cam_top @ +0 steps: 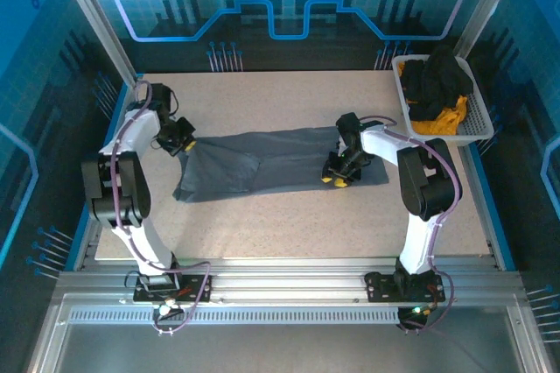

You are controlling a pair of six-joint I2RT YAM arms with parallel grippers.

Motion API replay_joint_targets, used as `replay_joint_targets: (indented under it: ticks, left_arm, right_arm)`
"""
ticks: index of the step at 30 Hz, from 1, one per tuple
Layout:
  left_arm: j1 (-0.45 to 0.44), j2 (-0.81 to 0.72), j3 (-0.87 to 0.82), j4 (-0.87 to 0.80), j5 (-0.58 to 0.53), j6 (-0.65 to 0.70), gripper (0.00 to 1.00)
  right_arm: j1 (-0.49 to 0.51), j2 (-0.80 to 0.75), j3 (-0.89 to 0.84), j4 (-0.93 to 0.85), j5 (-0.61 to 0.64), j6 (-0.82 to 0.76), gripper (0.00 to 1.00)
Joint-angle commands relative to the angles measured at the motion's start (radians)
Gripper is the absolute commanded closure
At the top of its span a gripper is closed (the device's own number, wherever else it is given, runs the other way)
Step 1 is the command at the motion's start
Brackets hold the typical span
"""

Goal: Fold and stack the t-shirts

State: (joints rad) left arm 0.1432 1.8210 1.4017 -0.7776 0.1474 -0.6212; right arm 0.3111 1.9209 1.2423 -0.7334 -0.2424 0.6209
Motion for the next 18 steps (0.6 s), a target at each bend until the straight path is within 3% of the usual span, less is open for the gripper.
replay_joint_targets:
  ticks: [1,11,15,18]
  left_arm:
    - [0.016,0.058,0.041,-0.055,-0.043,0.04,1.0]
    - [0.024,0.205,0.119,-0.024,-0.163,0.105,0.99]
    - [0.02,0.166,0.108,-0.02,-0.199,0.106,0.65]
    - [0.001,0.086,0.056,-0.049,-0.279,0.063,0.53]
  right_arm:
    - [-0.006,0.017,-0.019,-0.042,0.04,-0.01,0.62]
    - [0.01,-0.107,-0.015,-0.006,0.065,-0.034,0.62]
    - [-0.008,-0.16,0.015,-0.011,0.089,-0.075,0.61]
    - [-0.05,-0.16,0.044,-0.026,0.094,-0.105,0.61]
